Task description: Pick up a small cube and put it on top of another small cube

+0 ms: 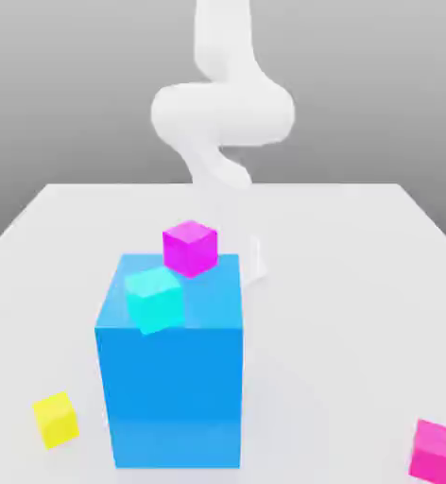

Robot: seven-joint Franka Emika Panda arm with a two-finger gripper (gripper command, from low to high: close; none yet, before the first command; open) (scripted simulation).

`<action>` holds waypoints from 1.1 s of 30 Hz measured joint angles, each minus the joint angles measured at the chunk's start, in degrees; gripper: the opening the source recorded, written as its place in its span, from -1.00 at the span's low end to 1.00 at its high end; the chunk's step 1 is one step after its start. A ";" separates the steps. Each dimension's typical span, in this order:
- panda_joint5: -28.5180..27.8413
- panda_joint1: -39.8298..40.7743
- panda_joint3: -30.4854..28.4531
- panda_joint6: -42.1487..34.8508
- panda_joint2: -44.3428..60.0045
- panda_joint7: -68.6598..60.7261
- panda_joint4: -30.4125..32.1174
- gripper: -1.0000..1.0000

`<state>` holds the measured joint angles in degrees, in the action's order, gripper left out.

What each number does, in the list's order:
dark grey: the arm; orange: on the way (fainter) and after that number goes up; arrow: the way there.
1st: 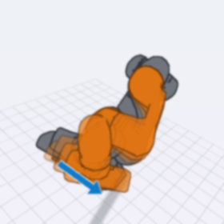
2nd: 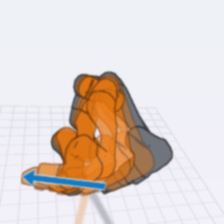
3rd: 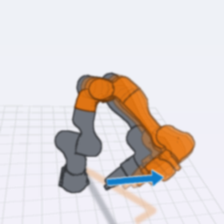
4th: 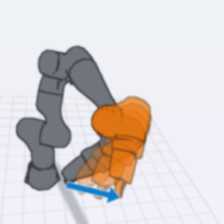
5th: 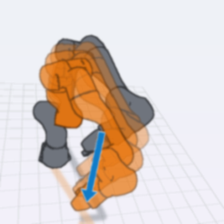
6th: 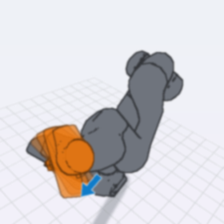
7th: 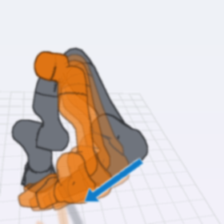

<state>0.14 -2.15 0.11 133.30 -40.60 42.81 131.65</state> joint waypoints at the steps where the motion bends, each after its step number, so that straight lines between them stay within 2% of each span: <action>1: 0.07 -0.91 0.06 0.65 2.26 -1.31 -0.06 0.00; 18: 0.22 -12.51 4.60 10.97 37.74 -21.23 -0.96 0.00; 28: -4.93 -17.90 7.57 16.86 58.69 -29.22 -1.54 0.00; 33: -7.80 -20.07 6.24 23.38 69.11 -28.90 -3.22 0.00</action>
<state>-7.65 -22.22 6.35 156.67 28.51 13.91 128.43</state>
